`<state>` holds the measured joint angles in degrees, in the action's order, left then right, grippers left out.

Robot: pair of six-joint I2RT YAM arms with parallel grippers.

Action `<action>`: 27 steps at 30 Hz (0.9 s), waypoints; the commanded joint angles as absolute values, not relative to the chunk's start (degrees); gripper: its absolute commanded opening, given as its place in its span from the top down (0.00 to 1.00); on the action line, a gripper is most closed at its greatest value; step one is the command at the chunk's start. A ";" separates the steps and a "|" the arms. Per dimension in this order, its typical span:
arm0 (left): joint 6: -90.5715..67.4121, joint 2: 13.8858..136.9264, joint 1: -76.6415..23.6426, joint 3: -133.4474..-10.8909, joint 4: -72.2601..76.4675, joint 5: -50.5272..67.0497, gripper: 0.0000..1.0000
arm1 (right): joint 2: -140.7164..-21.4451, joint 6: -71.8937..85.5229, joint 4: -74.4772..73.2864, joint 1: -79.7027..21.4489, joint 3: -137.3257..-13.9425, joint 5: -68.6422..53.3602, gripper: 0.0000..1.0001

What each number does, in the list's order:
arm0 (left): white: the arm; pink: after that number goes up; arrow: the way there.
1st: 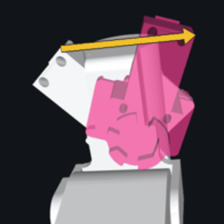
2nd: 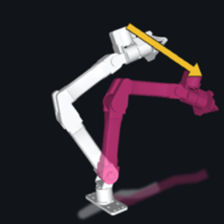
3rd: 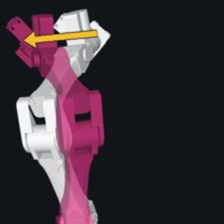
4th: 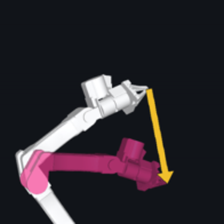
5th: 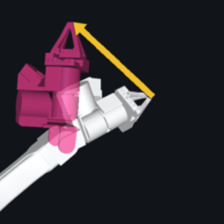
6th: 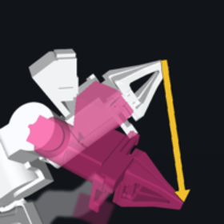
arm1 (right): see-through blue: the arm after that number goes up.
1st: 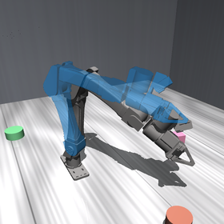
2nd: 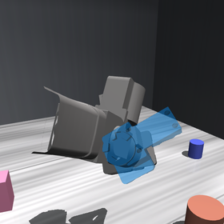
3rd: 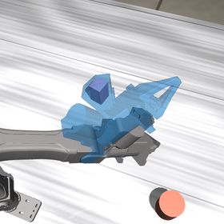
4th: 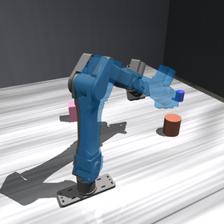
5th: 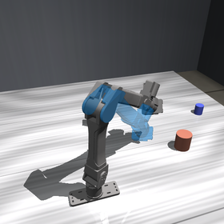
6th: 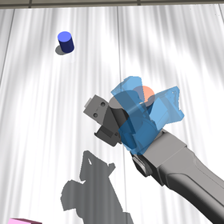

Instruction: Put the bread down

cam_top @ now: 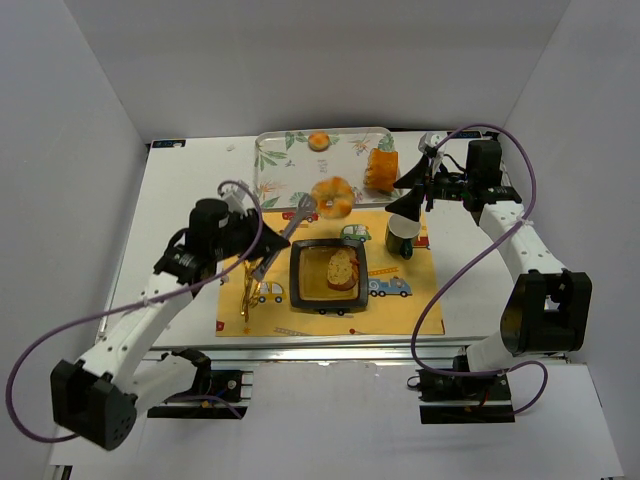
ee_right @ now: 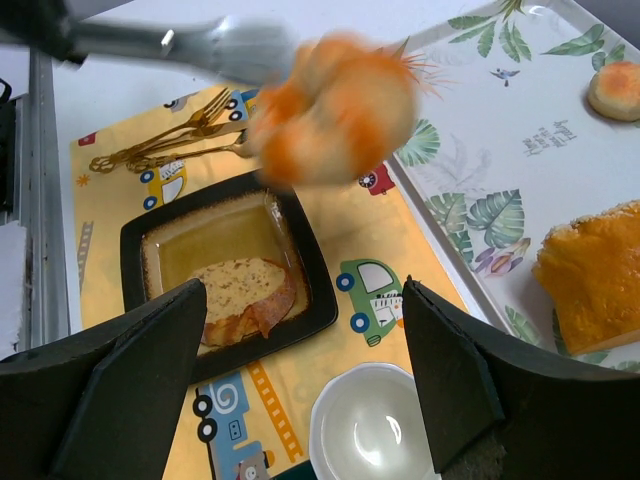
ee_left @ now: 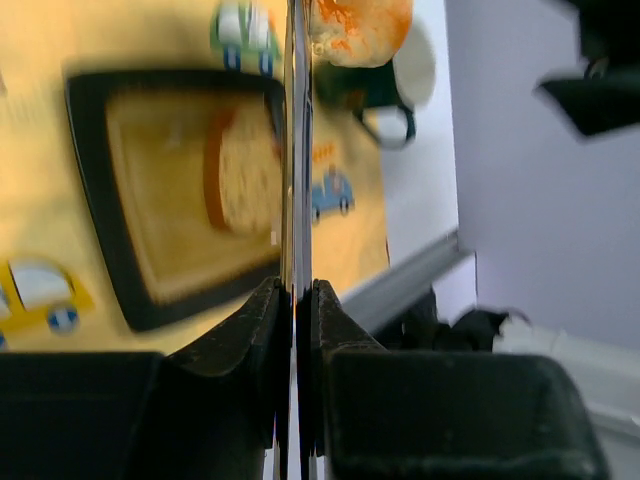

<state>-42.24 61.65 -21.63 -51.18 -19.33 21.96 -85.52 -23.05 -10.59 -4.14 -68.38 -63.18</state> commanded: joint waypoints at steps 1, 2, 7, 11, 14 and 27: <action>-49.48 54.17 -24.77 -46.68 -26.09 22.68 1.00 | -84.81 -24.08 -10.98 -4.22 -68.64 -64.16 0.17; -49.57 53.18 -25.13 -45.80 -27.58 22.76 1.00 | -84.90 -24.17 -11.07 -4.22 -68.73 -64.25 0.17; -49.31 50.54 -26.19 -43.77 -33.22 24.16 1.00 | -86.04 -24.17 -11.86 -4.31 -69.87 -64.95 0.17; -47.55 51.41 -26.63 -43.07 -34.45 24.43 1.00 | -86.13 -23.99 -11.87 -4.31 -70.05 -64.95 0.17; -46.67 52.82 -27.07 -42.10 -33.41 24.69 0.93 | -85.78 -23.99 -11.95 -4.31 -69.70 -64.78 0.17; -45.09 55.02 -28.92 -42.63 -32.60 22.68 0.55 | -85.25 -24.35 -12.13 -4.22 -69.35 -64.69 0.17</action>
<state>-46.00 56.49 -28.56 -41.08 -33.89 23.14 -85.76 -23.38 -12.08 -4.14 -68.40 -63.42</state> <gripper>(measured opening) 0.443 0.832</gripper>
